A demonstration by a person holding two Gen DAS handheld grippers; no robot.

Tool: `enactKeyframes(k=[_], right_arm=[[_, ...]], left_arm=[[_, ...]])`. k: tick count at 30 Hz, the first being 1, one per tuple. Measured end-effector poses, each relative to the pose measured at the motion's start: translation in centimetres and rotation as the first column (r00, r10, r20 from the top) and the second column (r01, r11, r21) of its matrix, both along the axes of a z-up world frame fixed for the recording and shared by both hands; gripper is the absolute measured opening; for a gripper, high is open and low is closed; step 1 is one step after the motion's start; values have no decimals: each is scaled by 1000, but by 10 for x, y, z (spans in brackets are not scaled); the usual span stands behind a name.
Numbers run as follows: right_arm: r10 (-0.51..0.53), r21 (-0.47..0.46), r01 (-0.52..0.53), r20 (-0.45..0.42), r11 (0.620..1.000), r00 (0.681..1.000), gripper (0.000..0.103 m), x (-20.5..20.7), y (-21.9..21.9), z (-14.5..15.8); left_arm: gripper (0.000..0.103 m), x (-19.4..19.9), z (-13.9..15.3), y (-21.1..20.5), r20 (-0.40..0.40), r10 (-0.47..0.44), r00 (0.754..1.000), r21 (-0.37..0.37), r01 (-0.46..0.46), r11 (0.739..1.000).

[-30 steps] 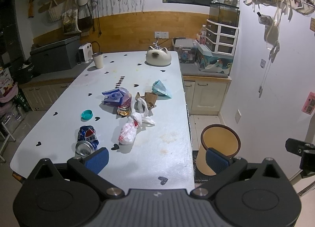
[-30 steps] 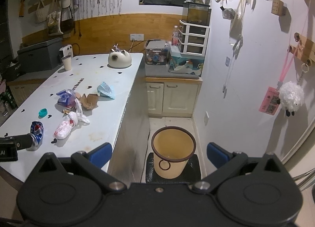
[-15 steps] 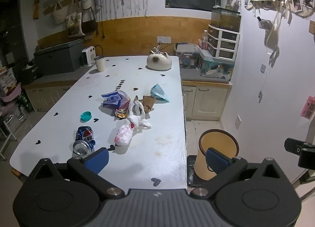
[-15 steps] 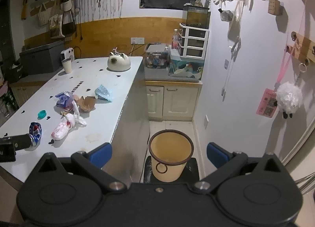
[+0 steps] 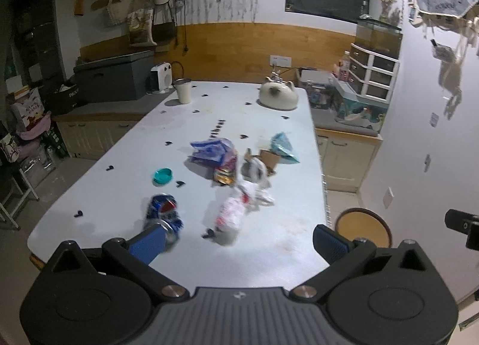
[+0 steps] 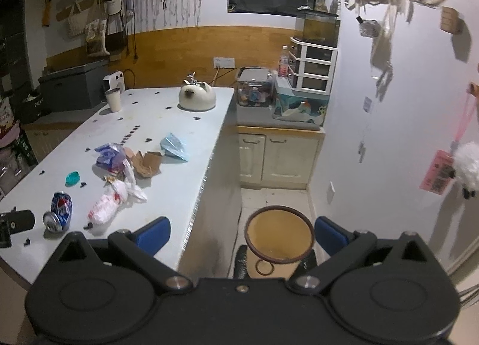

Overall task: Collect trash
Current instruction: 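Grasp the blue Pepsi can with the left tool while the right tool grasps the white plastic bag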

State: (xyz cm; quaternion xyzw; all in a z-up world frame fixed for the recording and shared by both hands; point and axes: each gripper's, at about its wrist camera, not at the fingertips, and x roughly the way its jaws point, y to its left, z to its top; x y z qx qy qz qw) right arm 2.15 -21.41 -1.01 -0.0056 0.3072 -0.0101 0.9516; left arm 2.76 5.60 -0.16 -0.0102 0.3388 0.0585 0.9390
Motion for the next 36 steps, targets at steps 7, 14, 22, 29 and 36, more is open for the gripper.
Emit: enactKeyframes(k=[7, 14, 22, 29, 36], right_arm=[[-23, 18, 23, 12, 1000, 1000, 103, 45, 66, 0], [-49, 25, 49, 15, 999, 999, 103, 90, 133, -1], [-68, 21, 69, -21, 997, 997, 103, 138, 182, -21], [-79, 48, 82, -69, 995, 994, 103, 165, 199, -51], [-68, 79, 81, -150, 994, 986, 103, 184, 203, -79]], left_arm=[[103, 51, 2, 78, 12, -3, 1000, -4, 3, 1000], [103, 100, -3, 146, 5, -29, 1000, -1, 29, 1000], [103, 146, -47, 194, -106, -90, 990, -80, 82, 993], [103, 182, -108, 211, -294, -149, 944, -181, 98, 979], [102, 200, -154, 252, -362, -85, 928, -307, -33, 951]])
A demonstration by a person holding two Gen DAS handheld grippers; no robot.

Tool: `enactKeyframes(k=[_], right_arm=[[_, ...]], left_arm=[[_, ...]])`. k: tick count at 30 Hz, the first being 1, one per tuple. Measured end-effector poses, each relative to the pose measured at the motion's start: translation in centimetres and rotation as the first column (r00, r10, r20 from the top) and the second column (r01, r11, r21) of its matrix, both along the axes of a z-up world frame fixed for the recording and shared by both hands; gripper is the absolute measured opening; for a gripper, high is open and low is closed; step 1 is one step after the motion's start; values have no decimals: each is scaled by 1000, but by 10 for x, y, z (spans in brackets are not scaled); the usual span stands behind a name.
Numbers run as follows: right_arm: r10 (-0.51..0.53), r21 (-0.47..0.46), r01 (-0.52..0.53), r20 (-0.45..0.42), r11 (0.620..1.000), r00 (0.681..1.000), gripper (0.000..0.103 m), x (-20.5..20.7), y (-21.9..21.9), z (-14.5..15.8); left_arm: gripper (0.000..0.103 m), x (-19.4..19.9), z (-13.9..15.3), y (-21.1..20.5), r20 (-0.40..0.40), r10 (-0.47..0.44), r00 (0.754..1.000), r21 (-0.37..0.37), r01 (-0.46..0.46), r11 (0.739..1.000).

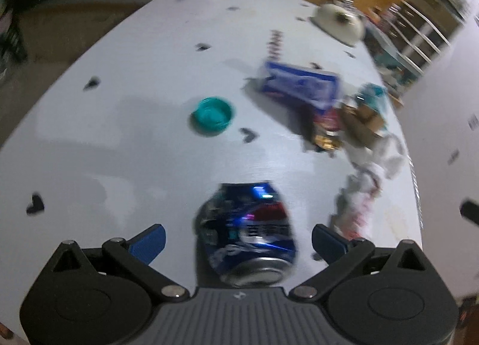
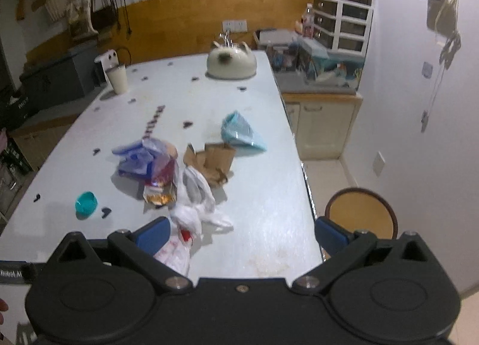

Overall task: Collect trash
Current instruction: 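Grasp the blue Pepsi can with the left tool while the right tool grasps the white plastic bag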

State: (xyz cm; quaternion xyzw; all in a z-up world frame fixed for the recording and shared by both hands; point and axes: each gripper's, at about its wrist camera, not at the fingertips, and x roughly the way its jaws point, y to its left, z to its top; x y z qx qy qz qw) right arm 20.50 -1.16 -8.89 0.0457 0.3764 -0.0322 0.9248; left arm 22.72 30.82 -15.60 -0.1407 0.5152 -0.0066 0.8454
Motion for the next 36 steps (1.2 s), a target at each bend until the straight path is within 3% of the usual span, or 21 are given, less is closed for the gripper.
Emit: enactKeyframes(k=[5, 6, 9, 13, 17, 19, 28, 34, 36], right_arm=[[101, 40, -99, -42, 994, 994, 103, 18, 12, -11], [132, 42, -130, -54, 991, 990, 100, 23, 18, -13], [256, 75, -250, -89, 965, 962, 73, 36, 41, -22], [451, 148, -431, -144, 890, 881, 42, 54, 78, -38], [591, 241, -544, -209, 804, 779, 39, 67, 114, -59], [611, 248, -561, -237, 790, 755, 40, 70, 127, -70], [560, 260, -496, -354, 828, 749, 39, 84, 133, -116], [560, 274, -490, -343, 828, 754, 39, 85, 128, -120], [558, 277, -487, -340, 828, 757, 36, 85, 128, -121]], left_arm=[[98, 5, -20, 21, -60, 33, 998, -1, -33, 999], [97, 4, -23, 24, -63, 32, 998, -14, -33, 999], [94, 1, -28, 32, -67, 40, 997, -76, -46, 996], [91, 0, -33, 40, -72, 63, 995, -149, -73, 986], [88, 0, -37, 43, -81, 78, 994, -186, -92, 978], [85, 1, -40, 45, -89, 85, 992, -198, -101, 975], [77, 11, -51, 40, -113, 73, 991, -269, -101, 958], [49, 22, -56, 23, -132, 7, 991, -343, -52, 938], [33, 24, -56, 18, -136, -3, 991, -344, -44, 938]])
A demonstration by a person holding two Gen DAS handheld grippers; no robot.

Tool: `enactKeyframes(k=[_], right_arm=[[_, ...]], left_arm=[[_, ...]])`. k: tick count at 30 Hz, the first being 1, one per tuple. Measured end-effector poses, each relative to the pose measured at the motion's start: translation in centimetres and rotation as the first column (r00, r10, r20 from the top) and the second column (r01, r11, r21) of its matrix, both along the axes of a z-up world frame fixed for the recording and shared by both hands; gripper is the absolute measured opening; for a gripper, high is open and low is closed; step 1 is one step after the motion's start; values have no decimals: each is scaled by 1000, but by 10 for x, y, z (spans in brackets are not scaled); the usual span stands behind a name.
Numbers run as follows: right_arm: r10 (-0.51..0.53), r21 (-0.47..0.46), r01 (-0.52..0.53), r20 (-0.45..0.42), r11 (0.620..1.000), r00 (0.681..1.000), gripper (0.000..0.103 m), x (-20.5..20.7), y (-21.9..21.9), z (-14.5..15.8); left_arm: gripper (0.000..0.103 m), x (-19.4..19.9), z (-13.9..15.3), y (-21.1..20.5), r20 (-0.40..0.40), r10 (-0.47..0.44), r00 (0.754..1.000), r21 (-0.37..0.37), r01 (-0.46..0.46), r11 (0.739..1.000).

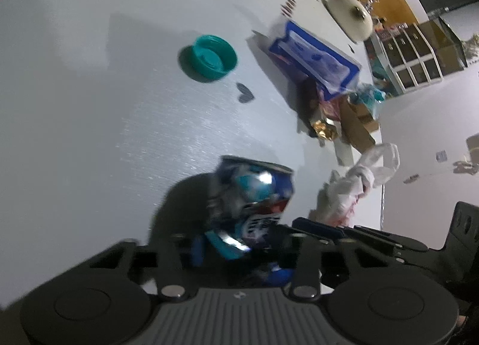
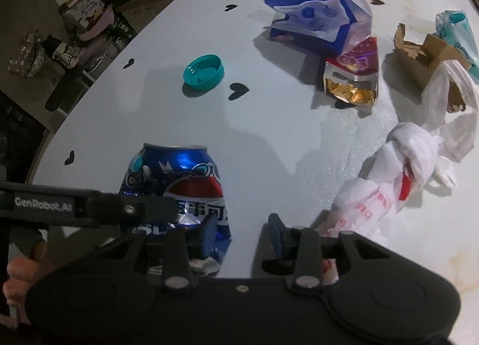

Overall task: Collect trash
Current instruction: 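Grasp the blue Pepsi can with the left tool while the right tool grasps the white plastic bag, then lift the can with the left tool while the right tool carries the bag to the wastebasket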

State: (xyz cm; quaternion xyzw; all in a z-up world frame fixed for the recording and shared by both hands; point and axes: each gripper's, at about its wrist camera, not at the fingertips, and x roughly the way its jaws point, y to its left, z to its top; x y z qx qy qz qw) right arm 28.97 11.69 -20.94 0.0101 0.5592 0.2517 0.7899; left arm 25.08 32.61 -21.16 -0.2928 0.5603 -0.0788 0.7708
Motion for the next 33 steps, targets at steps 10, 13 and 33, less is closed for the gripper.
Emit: enactKeyframes(k=[10, 13, 33], right_arm=[[-98, -36, 109, 225, 993, 969, 50, -16, -26, 58], [-215, -55, 238, 271, 970, 938, 68, -13, -43, 67], [-440, -50, 440, 19, 897, 898, 40, 14, -64, 8]], left_arm=[[25, 6, 15, -8, 35, -29, 999, 34, 28, 999], [23, 7, 22, -11, 54, -35, 998, 63, 31, 998], [20, 2, 63, -24, 169, -61, 984, 339, 0, 941]])
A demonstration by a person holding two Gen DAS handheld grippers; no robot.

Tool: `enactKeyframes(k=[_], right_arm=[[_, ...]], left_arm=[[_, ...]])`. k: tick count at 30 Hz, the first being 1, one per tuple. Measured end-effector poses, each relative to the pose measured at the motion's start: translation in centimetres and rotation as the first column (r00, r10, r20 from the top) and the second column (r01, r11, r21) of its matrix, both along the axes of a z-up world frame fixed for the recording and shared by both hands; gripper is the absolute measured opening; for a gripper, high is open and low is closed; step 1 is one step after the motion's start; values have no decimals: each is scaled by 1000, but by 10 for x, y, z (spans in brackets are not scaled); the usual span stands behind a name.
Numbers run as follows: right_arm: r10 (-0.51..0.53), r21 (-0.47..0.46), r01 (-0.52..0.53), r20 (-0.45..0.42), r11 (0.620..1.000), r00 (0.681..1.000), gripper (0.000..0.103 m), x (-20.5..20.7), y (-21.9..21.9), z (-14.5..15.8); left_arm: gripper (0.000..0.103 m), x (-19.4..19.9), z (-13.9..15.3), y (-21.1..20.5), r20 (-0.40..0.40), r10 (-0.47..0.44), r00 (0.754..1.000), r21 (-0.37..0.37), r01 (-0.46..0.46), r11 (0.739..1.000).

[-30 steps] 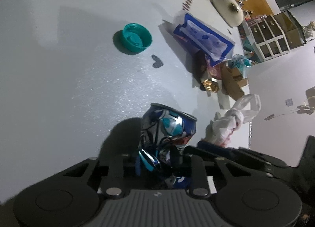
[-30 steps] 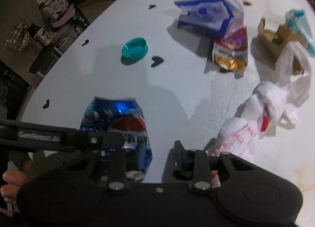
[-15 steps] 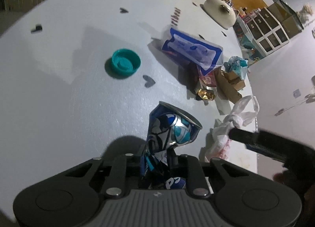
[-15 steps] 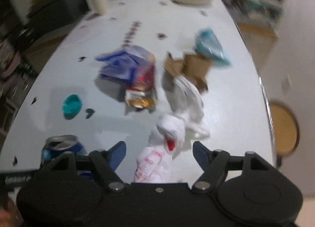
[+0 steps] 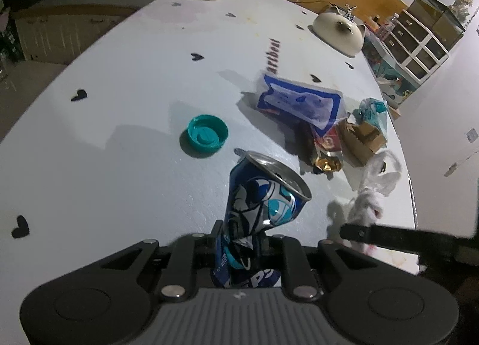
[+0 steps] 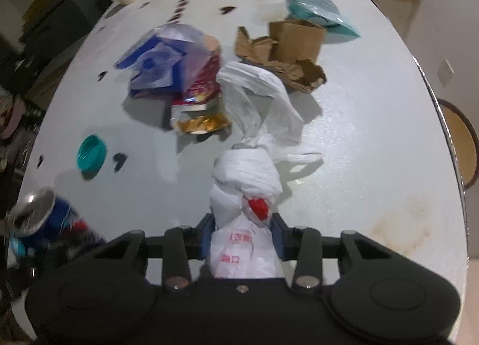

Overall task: Collect trash
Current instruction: 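Lift the can with the left tool while the right tool carries the bag to the wastebasket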

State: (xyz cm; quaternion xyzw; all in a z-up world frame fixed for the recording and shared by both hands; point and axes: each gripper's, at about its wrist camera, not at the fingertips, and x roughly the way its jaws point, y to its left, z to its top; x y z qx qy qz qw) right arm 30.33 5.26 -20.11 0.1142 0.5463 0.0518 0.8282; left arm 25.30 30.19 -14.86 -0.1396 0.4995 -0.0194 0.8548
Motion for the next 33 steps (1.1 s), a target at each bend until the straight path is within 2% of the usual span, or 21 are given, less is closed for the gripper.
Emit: enactKeyframes(k=[4, 8, 21, 27, 33], right_arm=[[79, -20, -78, 57, 997, 995, 40, -14, 0, 18], [106, -66, -99, 112, 993, 988, 40, -23, -2, 33], [106, -129, -77, 240, 989, 965, 40, -62, -14, 84], [88, -148, -46, 292, 988, 952, 40, -84, -25, 104], [57, -116, -18, 339, 993, 939, 40, -95, -50, 122]], left_arm=[[20, 1, 8, -3, 27, -1, 1000, 33, 0, 999], [20, -2, 17, -11, 51, -22, 998, 75, 18, 997], [20, -27, 54, -32, 154, -109, 982, 168, 83, 982], [20, -37, 66, -47, 186, -133, 973, 173, 101, 980], [20, -38, 83, -77, 230, -156, 960, 175, 117, 978]])
